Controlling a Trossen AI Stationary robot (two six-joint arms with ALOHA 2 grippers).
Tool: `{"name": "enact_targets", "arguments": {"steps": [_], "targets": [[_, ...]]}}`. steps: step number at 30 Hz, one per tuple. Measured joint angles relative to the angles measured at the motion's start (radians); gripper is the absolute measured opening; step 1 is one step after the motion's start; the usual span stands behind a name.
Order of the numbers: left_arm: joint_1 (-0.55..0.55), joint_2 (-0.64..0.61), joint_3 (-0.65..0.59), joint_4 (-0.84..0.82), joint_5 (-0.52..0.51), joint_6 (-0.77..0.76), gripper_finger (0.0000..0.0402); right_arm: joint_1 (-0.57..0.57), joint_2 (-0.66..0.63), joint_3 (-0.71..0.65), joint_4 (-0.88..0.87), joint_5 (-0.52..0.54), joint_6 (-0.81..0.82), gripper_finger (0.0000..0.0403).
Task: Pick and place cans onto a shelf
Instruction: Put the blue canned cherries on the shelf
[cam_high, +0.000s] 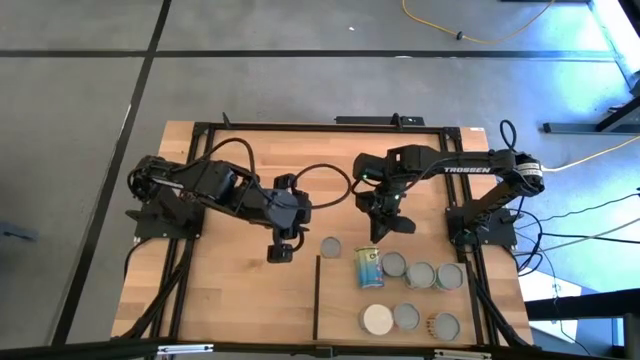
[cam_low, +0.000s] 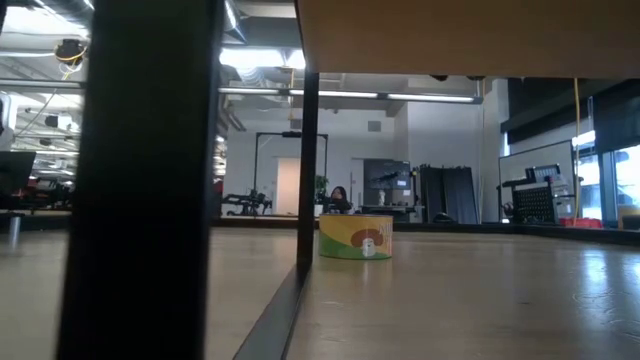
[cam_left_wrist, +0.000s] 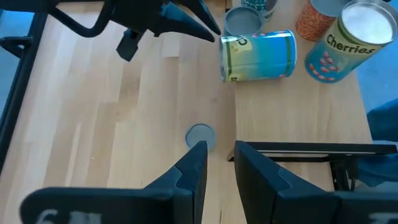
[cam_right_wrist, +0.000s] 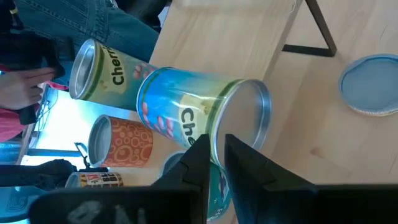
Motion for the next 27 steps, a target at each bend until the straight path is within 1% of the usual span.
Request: {"name": "enact_targets", "arguments": {"steps": [6,12,25,27], "targets": [[0.017,0.000,0.000,0.000,0.000,0.001,0.0073,0.000,0.026,0.000,0.003,-0.009,0.002,0.0051],[0.019,0.000,0.000,0.000,0.000,0.001,0.0073,0.000,0.083,0.000,0.002,-0.106,-0.007,0.0051],[0.019,0.001,0.000,0.000,0.000,0.002,0.0073,0.000,0.098,0.000,0.002,-0.111,-0.032,0.0051],[0.019,0.001,0.000,0.000,0.000,0.002,0.0073,0.000,0.098,0.000,0.002,-0.139,-0.053,0.0051]]}}
